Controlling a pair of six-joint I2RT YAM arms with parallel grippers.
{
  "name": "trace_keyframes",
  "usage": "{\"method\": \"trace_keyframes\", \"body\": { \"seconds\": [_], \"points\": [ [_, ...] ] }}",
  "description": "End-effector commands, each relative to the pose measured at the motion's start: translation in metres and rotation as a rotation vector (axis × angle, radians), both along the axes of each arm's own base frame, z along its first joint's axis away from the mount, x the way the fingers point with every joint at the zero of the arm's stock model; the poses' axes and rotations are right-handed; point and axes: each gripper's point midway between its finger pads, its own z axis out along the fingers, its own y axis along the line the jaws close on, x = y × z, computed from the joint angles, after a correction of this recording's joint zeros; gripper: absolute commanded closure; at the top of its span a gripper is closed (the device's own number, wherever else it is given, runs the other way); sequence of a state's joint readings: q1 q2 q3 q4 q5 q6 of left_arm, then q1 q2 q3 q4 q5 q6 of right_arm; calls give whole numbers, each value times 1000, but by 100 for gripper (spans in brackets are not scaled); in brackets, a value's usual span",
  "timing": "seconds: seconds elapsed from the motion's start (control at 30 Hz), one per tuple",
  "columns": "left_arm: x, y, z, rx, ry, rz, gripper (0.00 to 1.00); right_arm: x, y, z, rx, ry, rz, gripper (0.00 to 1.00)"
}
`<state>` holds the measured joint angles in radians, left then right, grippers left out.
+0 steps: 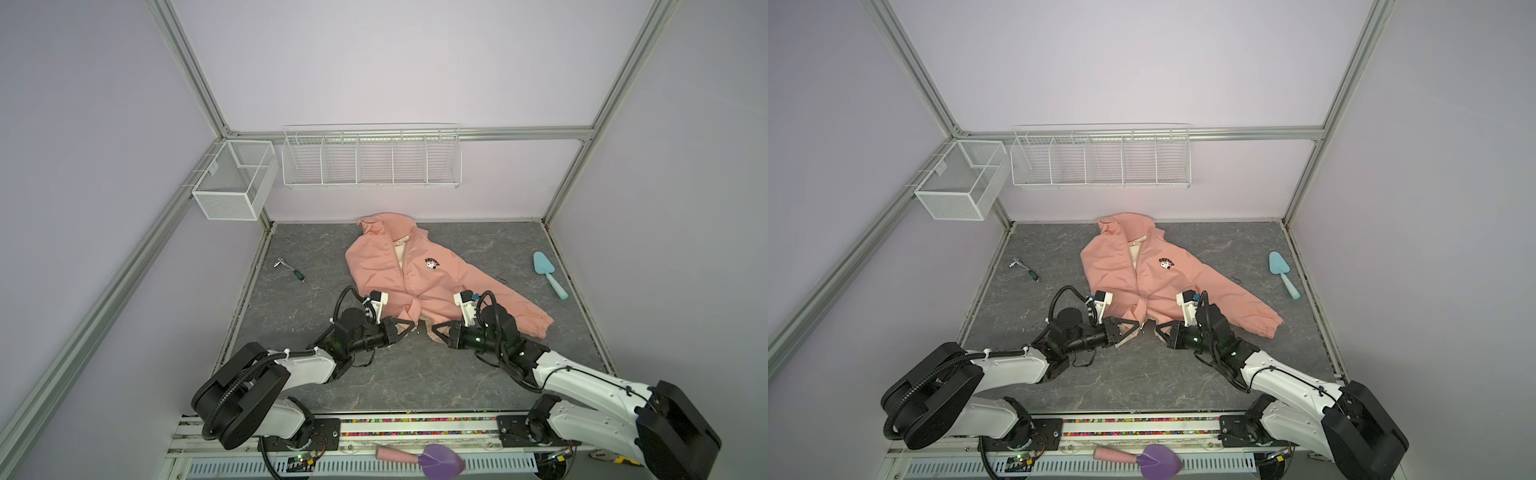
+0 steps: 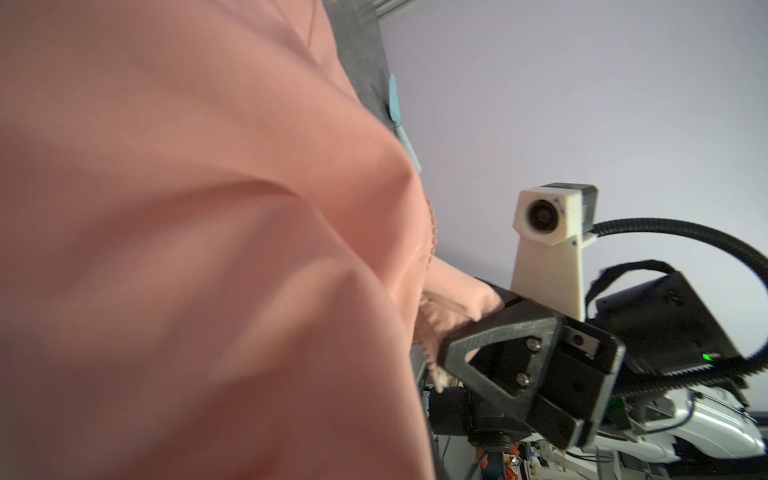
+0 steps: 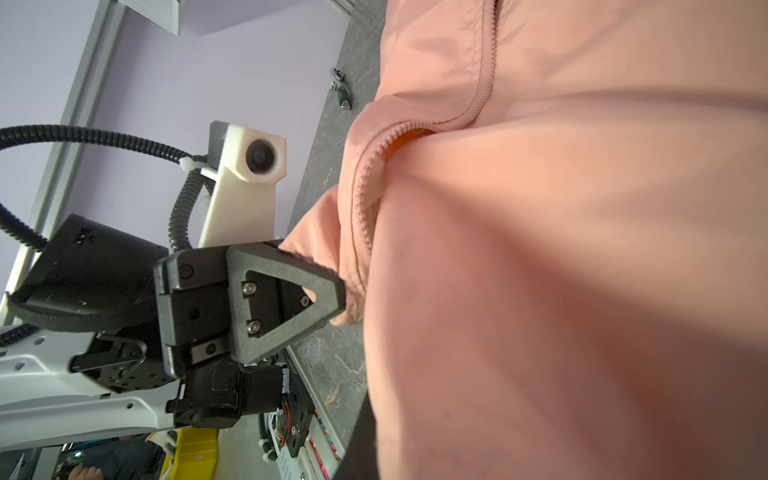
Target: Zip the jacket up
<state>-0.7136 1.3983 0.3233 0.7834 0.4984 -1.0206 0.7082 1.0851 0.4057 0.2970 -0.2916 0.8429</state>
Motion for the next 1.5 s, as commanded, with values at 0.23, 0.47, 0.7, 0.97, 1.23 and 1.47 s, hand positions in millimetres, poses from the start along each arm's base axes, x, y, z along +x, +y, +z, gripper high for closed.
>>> {"method": "trace_keyframes", "body": {
  "seconds": [0.23, 0.47, 0.7, 0.97, 1.23, 1.47],
  "points": [
    [12, 43, -67, 143, 94, 135, 100, 5, 3, -8, -34, 16, 4, 94],
    [12, 69, -97, 159, 152, 228, 100, 5, 5, -6, -32, 15, 7, 94],
    [10, 75, -107, 186, 159, 245, 93, 5, 5, -6, -34, 14, 6, 94],
    [5, 69, -104, 158, 152, 202, 60, 6, 7, -7, -34, 19, 8, 94],
    [-5, 57, -103, 70, 157, 119, 61, 6, 8, -7, -33, 19, 10, 94],
    [-21, 55, -113, 88, 155, 80, 66, 6, 8, -9, -38, 25, 9, 94]
  ]
}}
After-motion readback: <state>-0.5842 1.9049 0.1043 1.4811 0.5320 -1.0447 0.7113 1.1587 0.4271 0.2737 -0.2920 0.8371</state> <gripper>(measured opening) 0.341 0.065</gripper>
